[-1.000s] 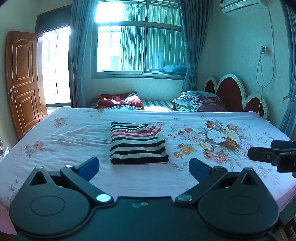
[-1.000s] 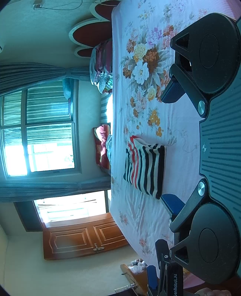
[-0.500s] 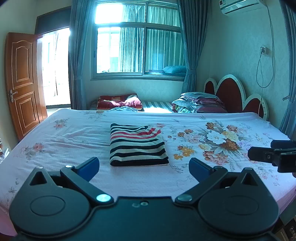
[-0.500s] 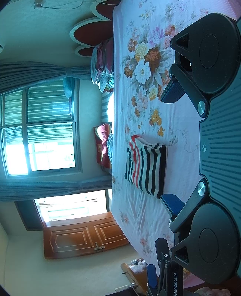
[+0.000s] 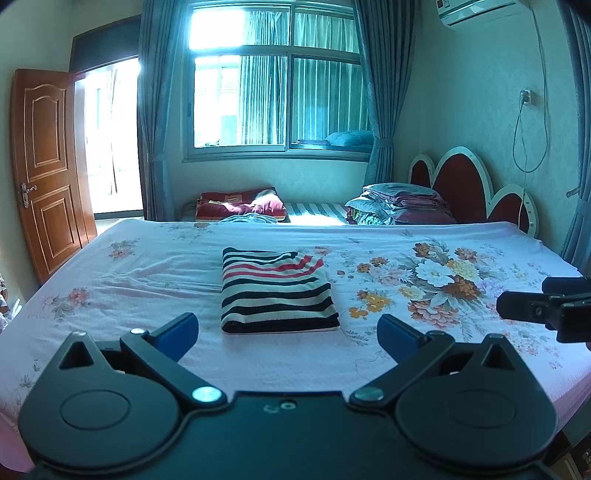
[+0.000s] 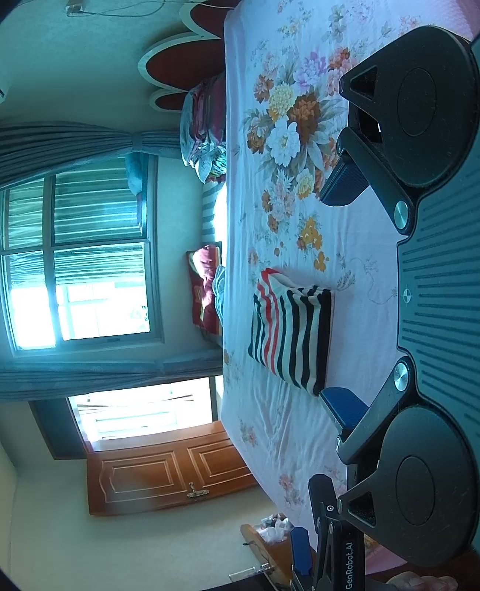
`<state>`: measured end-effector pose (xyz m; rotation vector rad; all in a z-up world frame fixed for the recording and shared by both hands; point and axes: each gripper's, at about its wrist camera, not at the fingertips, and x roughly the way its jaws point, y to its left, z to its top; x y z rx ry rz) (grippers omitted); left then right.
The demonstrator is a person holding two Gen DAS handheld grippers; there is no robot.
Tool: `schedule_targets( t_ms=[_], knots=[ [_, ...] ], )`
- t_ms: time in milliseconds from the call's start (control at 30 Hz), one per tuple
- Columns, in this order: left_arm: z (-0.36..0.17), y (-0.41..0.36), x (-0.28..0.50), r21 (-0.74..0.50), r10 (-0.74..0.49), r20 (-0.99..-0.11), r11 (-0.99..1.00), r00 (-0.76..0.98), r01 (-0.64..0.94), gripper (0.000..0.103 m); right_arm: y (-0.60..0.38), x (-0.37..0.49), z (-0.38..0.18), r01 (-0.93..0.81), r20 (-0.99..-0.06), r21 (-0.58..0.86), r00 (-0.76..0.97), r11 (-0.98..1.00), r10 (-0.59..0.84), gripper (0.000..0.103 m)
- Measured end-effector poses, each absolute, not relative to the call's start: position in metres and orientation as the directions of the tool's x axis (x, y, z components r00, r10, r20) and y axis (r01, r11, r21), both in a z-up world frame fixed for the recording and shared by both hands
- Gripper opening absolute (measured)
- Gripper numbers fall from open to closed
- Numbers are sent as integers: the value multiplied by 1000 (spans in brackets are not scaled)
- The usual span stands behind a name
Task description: Fold small clothes
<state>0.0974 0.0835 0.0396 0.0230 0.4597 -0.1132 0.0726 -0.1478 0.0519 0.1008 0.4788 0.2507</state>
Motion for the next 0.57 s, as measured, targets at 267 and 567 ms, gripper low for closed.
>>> schedule_targets(
  t_ms=[267,567],
  knots=[
    [38,87,98,3,-97,-437,994,894,109,103,-149,76,49,-218,-447,152,855,964,264,103],
    [38,85,99,12,-108,-437,992,893,126,102,-152,79,44,-217,-457,158,849,963,266,103]
  ],
)
